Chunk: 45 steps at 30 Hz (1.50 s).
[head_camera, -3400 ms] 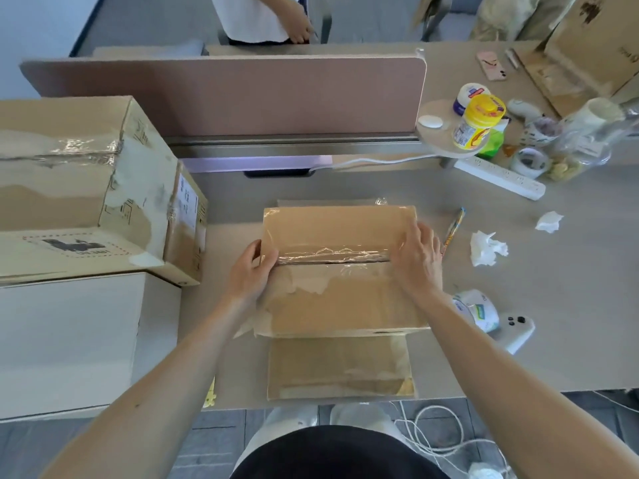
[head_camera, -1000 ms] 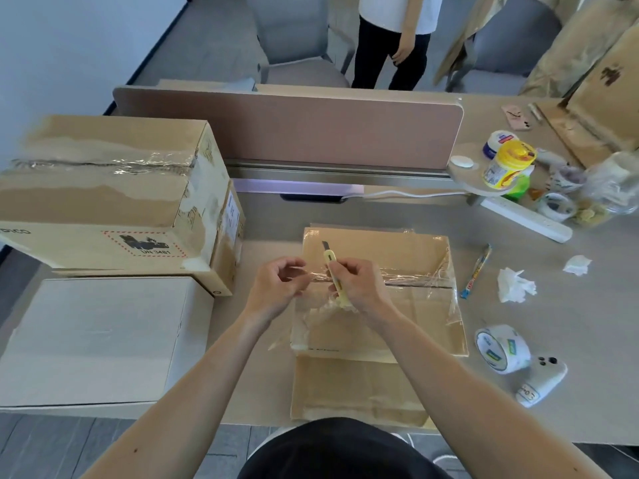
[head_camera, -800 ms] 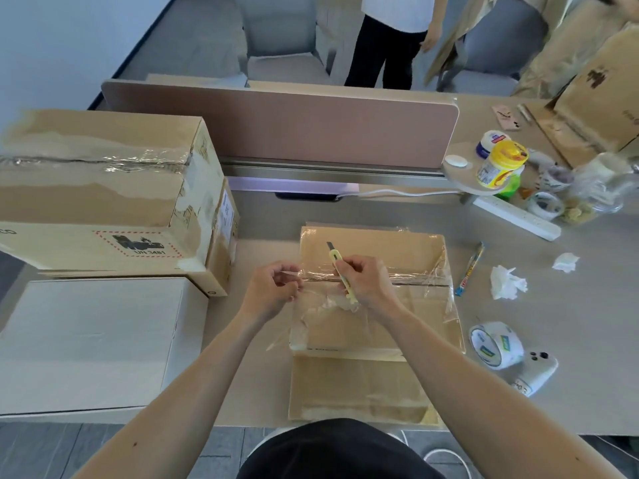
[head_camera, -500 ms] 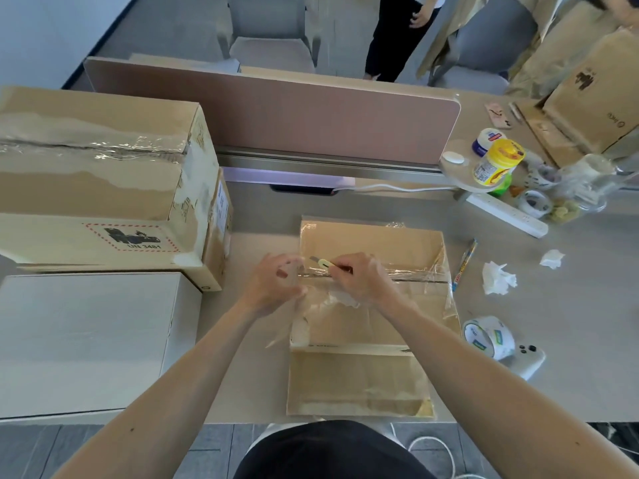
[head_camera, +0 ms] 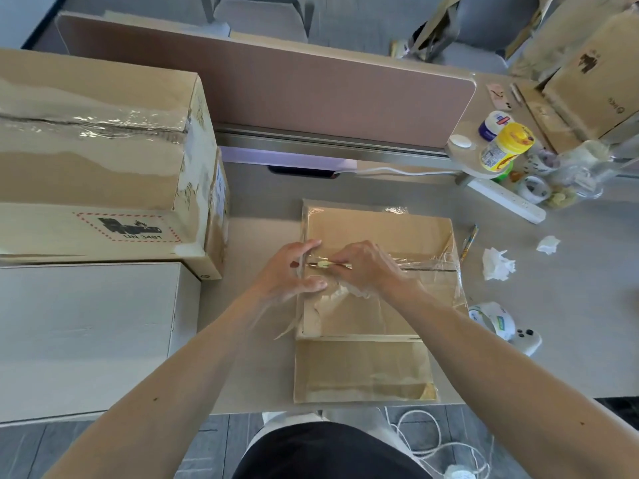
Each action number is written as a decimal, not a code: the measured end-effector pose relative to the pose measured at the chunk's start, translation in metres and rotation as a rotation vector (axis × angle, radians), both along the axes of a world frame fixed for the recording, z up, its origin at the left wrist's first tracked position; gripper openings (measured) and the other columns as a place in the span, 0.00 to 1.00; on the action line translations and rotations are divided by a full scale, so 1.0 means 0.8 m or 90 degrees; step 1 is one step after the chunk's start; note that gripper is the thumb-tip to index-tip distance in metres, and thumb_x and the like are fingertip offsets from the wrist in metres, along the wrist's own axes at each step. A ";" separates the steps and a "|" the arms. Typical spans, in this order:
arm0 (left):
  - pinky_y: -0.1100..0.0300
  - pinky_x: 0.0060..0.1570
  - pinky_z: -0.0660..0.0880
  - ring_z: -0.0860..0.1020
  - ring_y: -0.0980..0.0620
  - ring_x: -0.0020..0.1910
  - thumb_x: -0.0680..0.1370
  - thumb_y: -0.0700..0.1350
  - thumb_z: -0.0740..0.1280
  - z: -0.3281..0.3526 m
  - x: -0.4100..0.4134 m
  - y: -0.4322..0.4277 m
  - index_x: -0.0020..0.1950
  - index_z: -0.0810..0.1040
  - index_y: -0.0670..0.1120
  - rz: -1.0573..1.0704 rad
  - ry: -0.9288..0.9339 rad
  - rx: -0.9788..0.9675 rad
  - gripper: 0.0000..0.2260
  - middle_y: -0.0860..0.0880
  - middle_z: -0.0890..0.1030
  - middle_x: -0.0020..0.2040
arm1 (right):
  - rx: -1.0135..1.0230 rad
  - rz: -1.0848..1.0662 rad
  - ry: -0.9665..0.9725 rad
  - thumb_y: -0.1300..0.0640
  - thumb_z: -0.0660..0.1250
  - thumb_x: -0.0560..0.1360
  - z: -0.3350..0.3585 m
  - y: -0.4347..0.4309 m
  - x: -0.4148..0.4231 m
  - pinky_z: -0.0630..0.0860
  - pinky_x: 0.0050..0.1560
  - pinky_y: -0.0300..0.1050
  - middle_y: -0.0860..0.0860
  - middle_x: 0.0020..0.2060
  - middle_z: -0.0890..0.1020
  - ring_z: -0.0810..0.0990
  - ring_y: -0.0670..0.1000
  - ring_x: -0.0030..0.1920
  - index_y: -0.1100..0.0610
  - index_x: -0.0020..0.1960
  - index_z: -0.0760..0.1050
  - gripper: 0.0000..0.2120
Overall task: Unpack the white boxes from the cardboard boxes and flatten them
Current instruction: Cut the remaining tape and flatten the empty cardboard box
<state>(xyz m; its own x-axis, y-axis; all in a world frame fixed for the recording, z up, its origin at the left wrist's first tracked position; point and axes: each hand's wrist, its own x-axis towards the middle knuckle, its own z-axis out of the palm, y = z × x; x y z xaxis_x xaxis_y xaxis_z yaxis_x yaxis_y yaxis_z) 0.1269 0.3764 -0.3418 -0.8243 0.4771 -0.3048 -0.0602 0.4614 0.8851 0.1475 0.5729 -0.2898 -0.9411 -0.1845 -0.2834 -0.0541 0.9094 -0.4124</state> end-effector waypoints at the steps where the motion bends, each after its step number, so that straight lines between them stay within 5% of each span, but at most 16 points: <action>1: 0.56 0.69 0.67 0.69 0.55 0.69 0.69 0.50 0.79 -0.002 0.000 0.000 0.74 0.67 0.61 0.001 -0.001 0.002 0.37 0.54 0.69 0.70 | 0.001 0.007 0.004 0.49 0.64 0.77 0.000 -0.001 -0.001 0.76 0.43 0.47 0.48 0.42 0.82 0.80 0.52 0.42 0.48 0.47 0.84 0.10; 9: 0.56 0.68 0.68 0.70 0.57 0.66 0.61 0.62 0.77 -0.014 0.005 0.010 0.74 0.65 0.65 0.025 0.020 -0.021 0.43 0.55 0.71 0.68 | 0.077 0.058 -0.014 0.50 0.60 0.79 0.002 -0.004 -0.008 0.66 0.33 0.43 0.47 0.36 0.76 0.77 0.53 0.37 0.54 0.39 0.79 0.15; 15: 0.58 0.68 0.68 0.71 0.56 0.65 0.63 0.58 0.81 -0.010 0.011 0.021 0.77 0.62 0.60 0.029 0.050 -0.060 0.46 0.52 0.71 0.68 | 0.084 0.095 -0.014 0.51 0.60 0.79 0.001 0.001 -0.013 0.66 0.37 0.44 0.47 0.35 0.75 0.77 0.54 0.37 0.52 0.33 0.73 0.16; 21: 0.57 0.68 0.68 0.70 0.52 0.67 0.64 0.60 0.80 -0.002 0.018 0.031 0.79 0.58 0.58 0.023 0.087 -0.134 0.49 0.50 0.72 0.69 | 0.093 0.154 0.030 0.51 0.62 0.80 0.001 0.007 -0.017 0.69 0.37 0.44 0.48 0.35 0.75 0.78 0.55 0.36 0.58 0.38 0.80 0.17; 33: 0.53 0.66 0.70 0.70 0.56 0.62 0.62 0.69 0.75 0.007 0.022 0.037 0.79 0.55 0.61 0.014 0.080 -0.210 0.51 0.58 0.71 0.61 | 0.117 0.206 -0.003 0.59 0.58 0.77 0.009 0.048 -0.022 0.76 0.46 0.50 0.55 0.40 0.80 0.76 0.58 0.38 0.55 0.35 0.73 0.13; 39: 0.56 0.66 0.68 0.70 0.56 0.63 0.60 0.73 0.71 0.012 0.019 0.039 0.80 0.55 0.59 0.001 0.101 -0.255 0.52 0.54 0.72 0.65 | 0.135 0.185 -0.013 0.59 0.57 0.76 0.010 0.076 -0.020 0.76 0.45 0.48 0.53 0.36 0.74 0.71 0.56 0.36 0.55 0.31 0.61 0.15; 42: 0.48 0.69 0.68 0.67 0.53 0.68 0.57 0.80 0.65 0.007 0.014 0.038 0.79 0.56 0.61 -0.010 0.125 -0.291 0.54 0.54 0.68 0.69 | 0.146 0.177 -0.010 0.60 0.58 0.74 0.013 0.090 -0.017 0.78 0.46 0.50 0.52 0.35 0.74 0.73 0.57 0.35 0.55 0.28 0.59 0.16; 45: 0.41 0.72 0.63 0.58 0.49 0.77 0.61 0.76 0.69 0.010 0.004 0.047 0.77 0.61 0.60 -0.005 0.173 -0.360 0.48 0.52 0.59 0.78 | 0.146 0.184 0.001 0.60 0.58 0.74 0.016 0.097 -0.014 0.75 0.43 0.47 0.51 0.35 0.73 0.72 0.57 0.36 0.53 0.28 0.58 0.18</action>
<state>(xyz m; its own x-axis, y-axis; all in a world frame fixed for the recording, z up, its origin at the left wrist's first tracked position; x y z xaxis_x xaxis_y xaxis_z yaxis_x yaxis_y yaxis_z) 0.1302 0.4141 -0.3335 -0.9053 0.3095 -0.2909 0.1381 0.8622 0.4875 0.1363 0.6502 -0.2770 -0.8599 -0.3741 -0.3472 -0.3223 0.9255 -0.1989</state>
